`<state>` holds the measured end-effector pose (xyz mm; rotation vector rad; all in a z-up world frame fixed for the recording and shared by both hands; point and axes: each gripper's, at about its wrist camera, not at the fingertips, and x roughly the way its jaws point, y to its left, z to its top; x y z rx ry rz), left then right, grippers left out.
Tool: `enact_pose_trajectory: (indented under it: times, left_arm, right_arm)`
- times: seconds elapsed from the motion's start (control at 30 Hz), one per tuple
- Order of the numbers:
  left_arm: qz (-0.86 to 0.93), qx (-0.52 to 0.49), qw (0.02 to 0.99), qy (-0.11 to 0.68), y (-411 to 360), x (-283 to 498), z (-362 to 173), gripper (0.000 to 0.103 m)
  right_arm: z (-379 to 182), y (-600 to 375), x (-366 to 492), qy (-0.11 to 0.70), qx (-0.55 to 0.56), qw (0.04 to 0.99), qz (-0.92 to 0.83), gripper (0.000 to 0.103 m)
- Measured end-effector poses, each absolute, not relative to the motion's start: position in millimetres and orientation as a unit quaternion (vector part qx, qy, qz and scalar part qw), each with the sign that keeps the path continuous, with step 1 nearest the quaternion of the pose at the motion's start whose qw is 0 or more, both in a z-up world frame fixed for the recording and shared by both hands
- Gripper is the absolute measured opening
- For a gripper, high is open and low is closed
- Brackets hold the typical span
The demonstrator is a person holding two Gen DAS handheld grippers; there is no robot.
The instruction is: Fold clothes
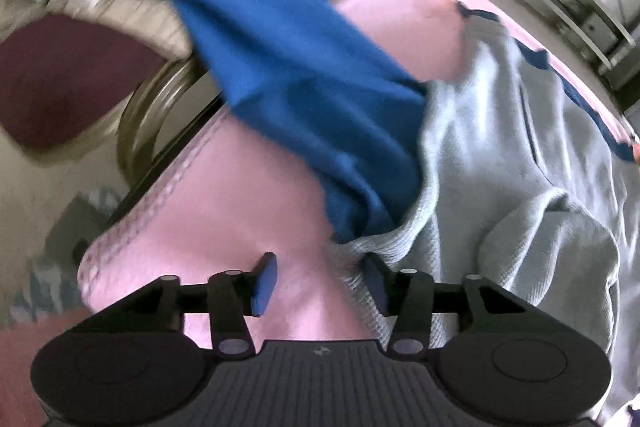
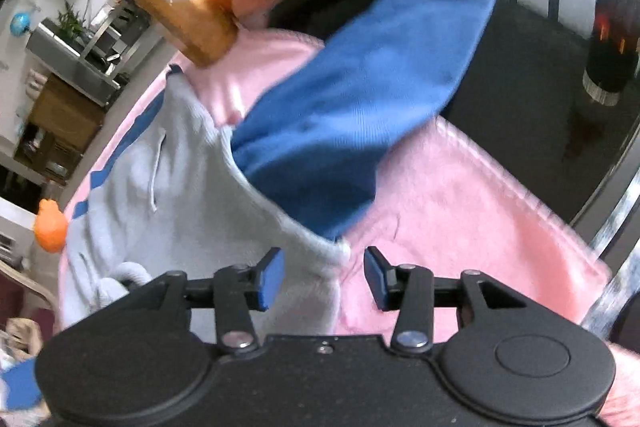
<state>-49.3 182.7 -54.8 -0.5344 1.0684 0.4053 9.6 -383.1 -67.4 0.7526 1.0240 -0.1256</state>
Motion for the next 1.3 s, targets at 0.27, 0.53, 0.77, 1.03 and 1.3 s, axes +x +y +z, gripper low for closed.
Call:
enact_pose_trajectory:
  times: [0.27,0.53,0.77,1.03,1.3]
  left_arm:
    - [0.178,-0.265,0.814,0.485,181.2,-42.5,-53.5,0.047]
    - [0.151,-0.171,0.848,0.478,147.3,-33.0,-49.5,0.017]
    - [0.197,-0.096,0.881,0.420,123.8,-70.3,-21.3,0.017]
    - [0.213,-0.061,0.844,0.488,117.0,-55.3,-51.5,0.022]
    - [0.200,0.017,0.906,0.371,88.3,-82.7,-21.0,0.025]
  right_arm:
    - [-78.8,-376.8,16.1,0.484,0.393,0.780,-0.052,0.047]
    - [-85.1,-375.1,19.3,0.481,0.365,0.793,-0.079,0.020]
    - [-66.1,-373.2,6.5,0.445,0.335,0.826,-0.085,0.014]
    - [-78.3,-369.7,16.5,0.490,0.280,0.818,-0.110,0.019]
    - [-44.3,-354.7,-12.9,0.441,0.276,0.854,-0.026,0.032]
